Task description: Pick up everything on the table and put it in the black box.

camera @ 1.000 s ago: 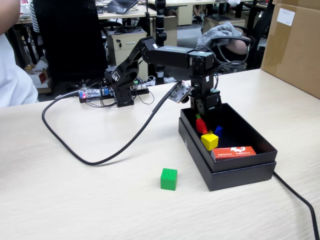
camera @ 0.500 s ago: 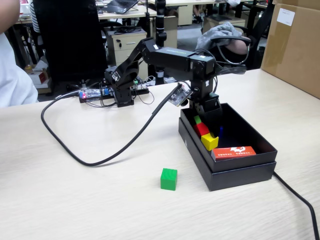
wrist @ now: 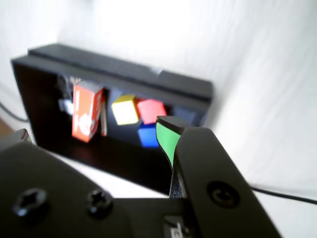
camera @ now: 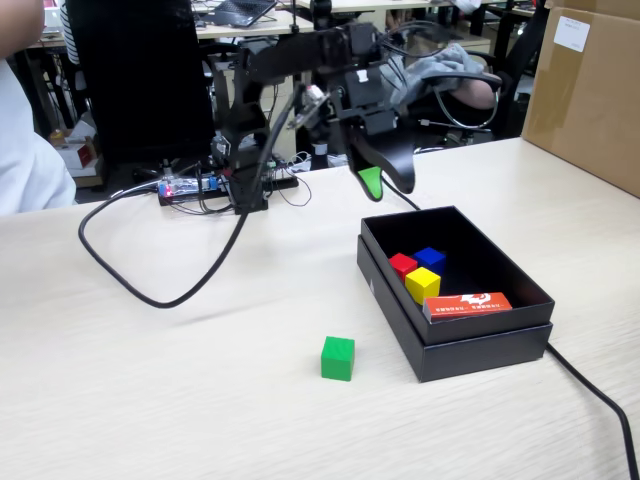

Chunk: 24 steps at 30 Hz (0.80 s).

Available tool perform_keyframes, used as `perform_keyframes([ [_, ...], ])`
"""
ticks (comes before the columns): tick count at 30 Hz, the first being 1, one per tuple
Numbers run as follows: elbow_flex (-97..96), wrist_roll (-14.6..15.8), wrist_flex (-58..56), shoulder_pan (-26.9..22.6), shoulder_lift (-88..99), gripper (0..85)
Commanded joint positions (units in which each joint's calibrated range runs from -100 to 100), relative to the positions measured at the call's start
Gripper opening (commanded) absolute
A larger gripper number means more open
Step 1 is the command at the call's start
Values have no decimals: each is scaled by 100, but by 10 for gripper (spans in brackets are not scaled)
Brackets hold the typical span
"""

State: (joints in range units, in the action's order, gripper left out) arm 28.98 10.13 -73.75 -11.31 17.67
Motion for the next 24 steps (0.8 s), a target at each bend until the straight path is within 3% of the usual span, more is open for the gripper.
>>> perform_keyframes([
  [1,-342,-195,71,220,1188,505],
  [7,-1783,-205,693,571,2702,500],
  [12,-4158,-220,2317,840,4550,493],
  [18,-6099,-274,3319,869,6110,493],
  [24,-7631,-518,4390,923,7269,493],
])
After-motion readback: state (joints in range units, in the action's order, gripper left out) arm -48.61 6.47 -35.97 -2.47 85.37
